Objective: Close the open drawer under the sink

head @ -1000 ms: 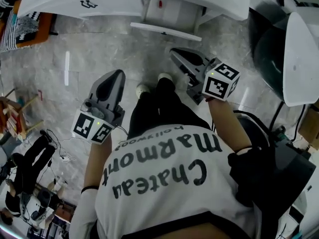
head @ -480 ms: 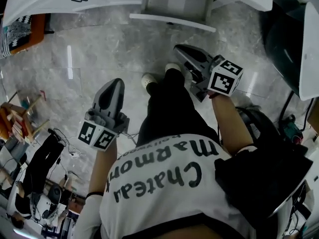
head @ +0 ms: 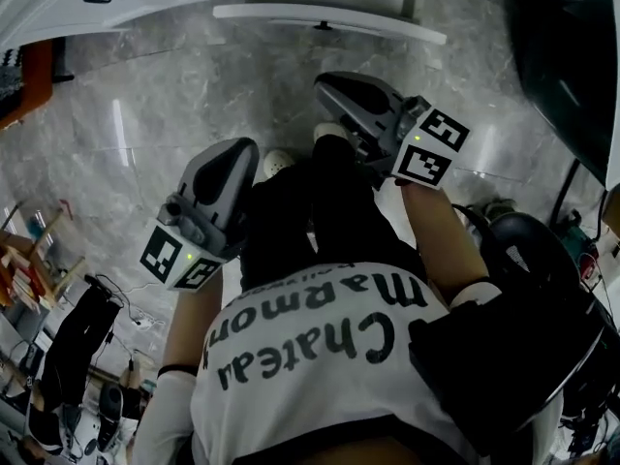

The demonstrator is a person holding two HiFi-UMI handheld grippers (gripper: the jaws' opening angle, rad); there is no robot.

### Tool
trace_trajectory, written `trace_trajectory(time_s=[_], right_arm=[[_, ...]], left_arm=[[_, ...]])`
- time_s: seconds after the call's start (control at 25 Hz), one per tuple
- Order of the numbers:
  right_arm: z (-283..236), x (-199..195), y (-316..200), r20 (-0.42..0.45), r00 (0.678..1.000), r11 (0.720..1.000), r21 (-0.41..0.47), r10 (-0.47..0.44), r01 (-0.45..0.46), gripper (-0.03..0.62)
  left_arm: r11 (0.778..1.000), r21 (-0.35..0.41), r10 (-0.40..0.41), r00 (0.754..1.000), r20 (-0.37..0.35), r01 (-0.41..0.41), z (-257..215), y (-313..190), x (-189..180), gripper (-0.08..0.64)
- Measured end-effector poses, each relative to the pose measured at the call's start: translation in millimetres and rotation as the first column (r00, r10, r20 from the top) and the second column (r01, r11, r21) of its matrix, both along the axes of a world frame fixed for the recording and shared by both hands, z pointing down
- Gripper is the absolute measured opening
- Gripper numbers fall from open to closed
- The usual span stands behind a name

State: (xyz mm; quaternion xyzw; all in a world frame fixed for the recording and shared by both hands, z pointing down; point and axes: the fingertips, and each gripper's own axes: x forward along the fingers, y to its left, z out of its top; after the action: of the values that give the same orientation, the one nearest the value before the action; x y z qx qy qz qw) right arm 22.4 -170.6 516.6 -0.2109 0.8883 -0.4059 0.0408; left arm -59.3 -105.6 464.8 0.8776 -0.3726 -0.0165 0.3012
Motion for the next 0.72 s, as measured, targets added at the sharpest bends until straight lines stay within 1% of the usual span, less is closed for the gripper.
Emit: trace_trajectory(time_s=[0.08,0.16,0.24,0.32,0.4,0.52,0.64,0.72], right_arm=[[9,-2,-3,-0.007,1.000,0.999,0.046,-0.003,0.003,0.011],[15,-3,-7,-0.010,1.000,0.996,0.090,-0.002,0.002,0.011],[23,-4,-12,-0.012,1.000,0.990,0.139,0.001,0.001,0.011],[34,-4,-19,-0.016,1.000,0.981,0.196,0.006,-0.003,0.011],[43,-1,-25,-0.010,1.000,0.969,0.247,0.020,-0.017,0.011],[47,6,-28,0.027,0.998,0.949,0.310,0.048,-0.054,0.011],[48,10,-31,0.079,0.995,0.920,0.382,0.059,-0.085,0.011],[49,10,-29,0.106,0.992,0.903,0.419,0.062,-0.101,0.011]], left_arm=[[0.997,0.053,0.050,0.999,-0.006,-0.050,9,-10,10,0.008],[0.991,0.106,0.082,0.997,-0.007,-0.081,19,-19,15,0.008],[0.982,0.158,0.105,0.994,0.019,-0.106,36,-27,13,0.008],[0.969,0.218,0.118,0.993,0.023,-0.120,52,-39,11,0.008],[0.950,0.277,0.144,0.989,0.017,-0.143,64,-48,14,0.008],[0.914,0.357,0.190,0.981,0.037,-0.191,79,-58,17,0.008],[0.879,0.442,0.182,0.983,0.039,-0.180,87,-68,15,0.008],[0.862,0.477,0.168,0.985,0.049,-0.171,92,-65,13,0.008]])
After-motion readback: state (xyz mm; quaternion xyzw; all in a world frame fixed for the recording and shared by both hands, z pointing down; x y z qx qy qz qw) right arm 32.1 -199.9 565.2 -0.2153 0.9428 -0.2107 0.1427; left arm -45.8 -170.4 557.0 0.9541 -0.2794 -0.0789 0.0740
